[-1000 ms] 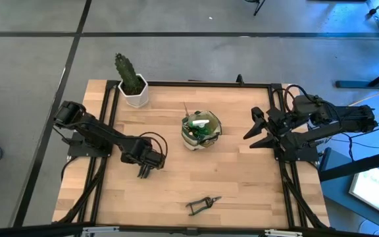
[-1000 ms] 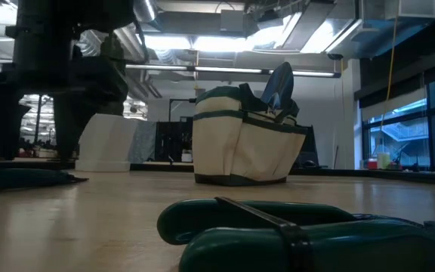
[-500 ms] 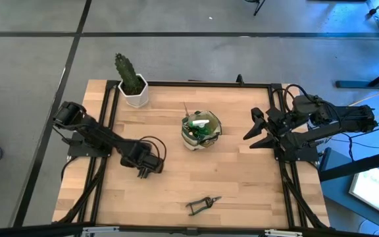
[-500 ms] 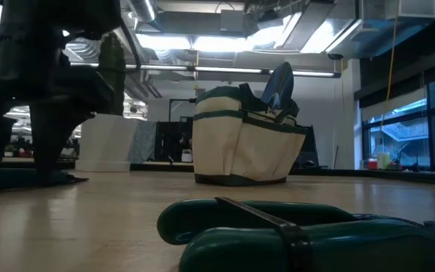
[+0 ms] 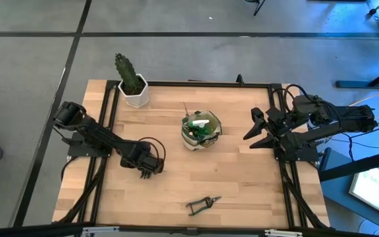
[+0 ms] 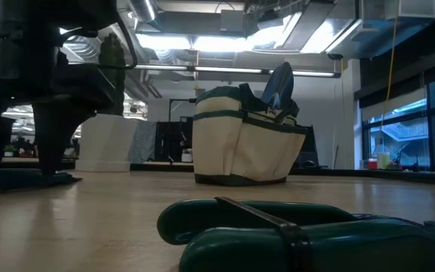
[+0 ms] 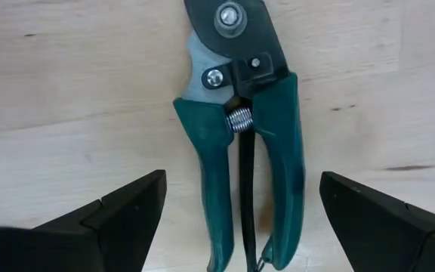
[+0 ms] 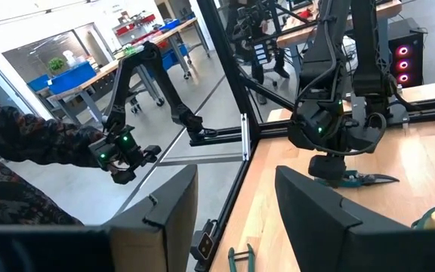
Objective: Pick & Place Garden tools in Gardening bag
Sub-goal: Put the top shear scissor into the gardening bag
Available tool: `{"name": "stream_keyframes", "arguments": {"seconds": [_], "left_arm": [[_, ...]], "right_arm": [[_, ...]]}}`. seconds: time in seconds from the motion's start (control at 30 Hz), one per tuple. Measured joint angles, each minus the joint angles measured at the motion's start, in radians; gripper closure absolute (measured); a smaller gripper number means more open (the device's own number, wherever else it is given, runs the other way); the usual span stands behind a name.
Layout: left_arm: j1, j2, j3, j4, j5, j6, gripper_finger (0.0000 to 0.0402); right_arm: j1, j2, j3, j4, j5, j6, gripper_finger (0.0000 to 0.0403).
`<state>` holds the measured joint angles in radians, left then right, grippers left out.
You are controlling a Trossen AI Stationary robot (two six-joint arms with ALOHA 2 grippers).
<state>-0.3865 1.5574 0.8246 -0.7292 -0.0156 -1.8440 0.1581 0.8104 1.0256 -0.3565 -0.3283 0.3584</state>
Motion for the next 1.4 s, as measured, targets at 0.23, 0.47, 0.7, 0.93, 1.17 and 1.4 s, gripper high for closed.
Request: {"name": "stream_keyframes", "arguments": {"seconds": [0.23, 0.47, 0.7, 0.93, 1.17, 1.4], "left_arm": [[0.002, 0.049, 0.0, 0.016, 0.047, -0.039, 0.0056], [0.003, 0.134, 0.057, -0.01, 0.064, -0.027, 0.0057], [0.014, 0.139, 0.093, -0.062, 0.057, -0.002, 0.0068], [0.014, 0.144, 0.092, -0.028, 0.04, -0.002, 0.0125], [0.015, 0.143, 0.093, -0.022, 0.039, 0.004, 0.0187], [-0.007, 0.147, 0.193, -0.195, -0.093, 0.008, 0.0192]], "right_arm": [[0.0, 0.0, 0.0, -0.007, 0.002, 0.0, 0.0222], [0.0, 0.0, 0.0, -0.007, 0.002, 0.0, 0.0222], [0.0, 0.0, 0.0, -0.007, 0.002, 0.002, 0.0222], [0.0, 0.0, 0.0, -0.006, 0.002, 0.027, 0.0222], [0.0, 0.0, 0.0, -0.006, 0.002, 0.031, 0.0222], [-0.001, 0.001, 0.0, -0.032, 0.122, 0.246, 0.0222]]}}
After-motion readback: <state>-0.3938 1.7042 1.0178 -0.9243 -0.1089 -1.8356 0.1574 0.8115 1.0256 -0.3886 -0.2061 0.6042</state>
